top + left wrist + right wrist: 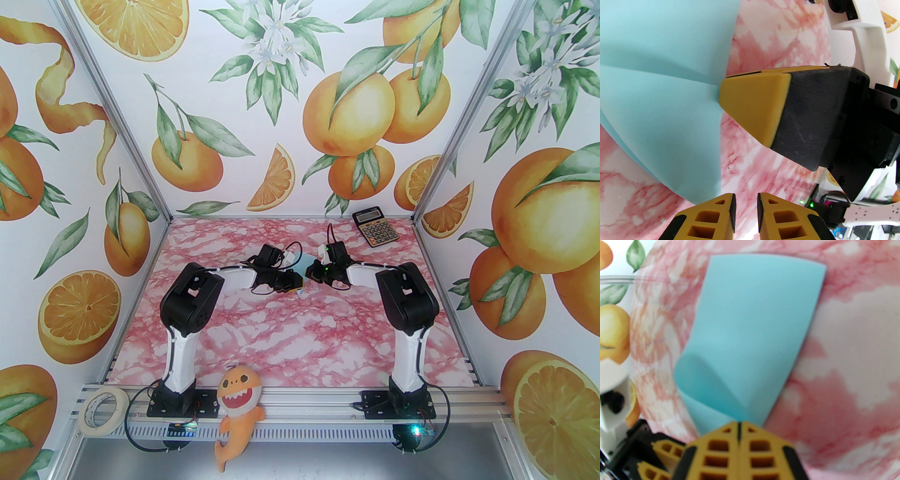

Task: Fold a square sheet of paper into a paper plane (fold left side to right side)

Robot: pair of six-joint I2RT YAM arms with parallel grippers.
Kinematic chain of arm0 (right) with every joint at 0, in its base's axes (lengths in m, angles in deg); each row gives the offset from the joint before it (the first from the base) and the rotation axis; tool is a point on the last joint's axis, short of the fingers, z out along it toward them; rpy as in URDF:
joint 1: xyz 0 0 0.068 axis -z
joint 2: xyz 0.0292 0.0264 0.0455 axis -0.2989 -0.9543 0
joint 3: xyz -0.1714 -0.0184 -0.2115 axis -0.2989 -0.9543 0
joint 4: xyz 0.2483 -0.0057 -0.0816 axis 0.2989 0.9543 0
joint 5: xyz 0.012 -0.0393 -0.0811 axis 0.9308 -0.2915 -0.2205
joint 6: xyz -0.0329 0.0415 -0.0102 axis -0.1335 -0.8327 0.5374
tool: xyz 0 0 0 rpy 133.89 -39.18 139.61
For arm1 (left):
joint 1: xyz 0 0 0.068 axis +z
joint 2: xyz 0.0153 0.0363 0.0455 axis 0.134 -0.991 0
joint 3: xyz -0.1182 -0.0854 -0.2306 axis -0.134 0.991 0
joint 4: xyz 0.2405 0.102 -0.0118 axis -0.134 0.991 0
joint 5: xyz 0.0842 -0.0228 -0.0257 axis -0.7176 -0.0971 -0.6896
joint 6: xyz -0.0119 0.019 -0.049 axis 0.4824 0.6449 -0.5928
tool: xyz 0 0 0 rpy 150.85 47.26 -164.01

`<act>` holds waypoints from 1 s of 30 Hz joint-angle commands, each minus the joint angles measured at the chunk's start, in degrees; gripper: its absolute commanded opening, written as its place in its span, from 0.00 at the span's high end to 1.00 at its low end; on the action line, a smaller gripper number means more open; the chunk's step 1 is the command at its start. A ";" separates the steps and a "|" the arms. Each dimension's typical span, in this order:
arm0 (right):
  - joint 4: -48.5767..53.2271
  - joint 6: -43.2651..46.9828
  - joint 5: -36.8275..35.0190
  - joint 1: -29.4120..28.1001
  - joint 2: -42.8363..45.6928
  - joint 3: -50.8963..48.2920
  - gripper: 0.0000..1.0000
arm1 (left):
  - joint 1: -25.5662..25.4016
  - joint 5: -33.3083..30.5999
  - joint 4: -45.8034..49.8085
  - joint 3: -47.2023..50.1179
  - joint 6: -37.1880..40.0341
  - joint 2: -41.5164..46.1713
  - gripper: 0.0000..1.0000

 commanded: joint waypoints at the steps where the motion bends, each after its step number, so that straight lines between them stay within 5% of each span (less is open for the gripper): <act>1: 0.64 0.97 -1.31 0.02 -1.57 1.32 1.00 | -0.33 1.25 -1.08 0.29 0.57 -0.25 0.77; 30: 0.31 0.62 -1.55 0.02 -1.88 1.02 1.00 | -1.25 -1.10 1.67 0.39 0.73 -4.68 0.80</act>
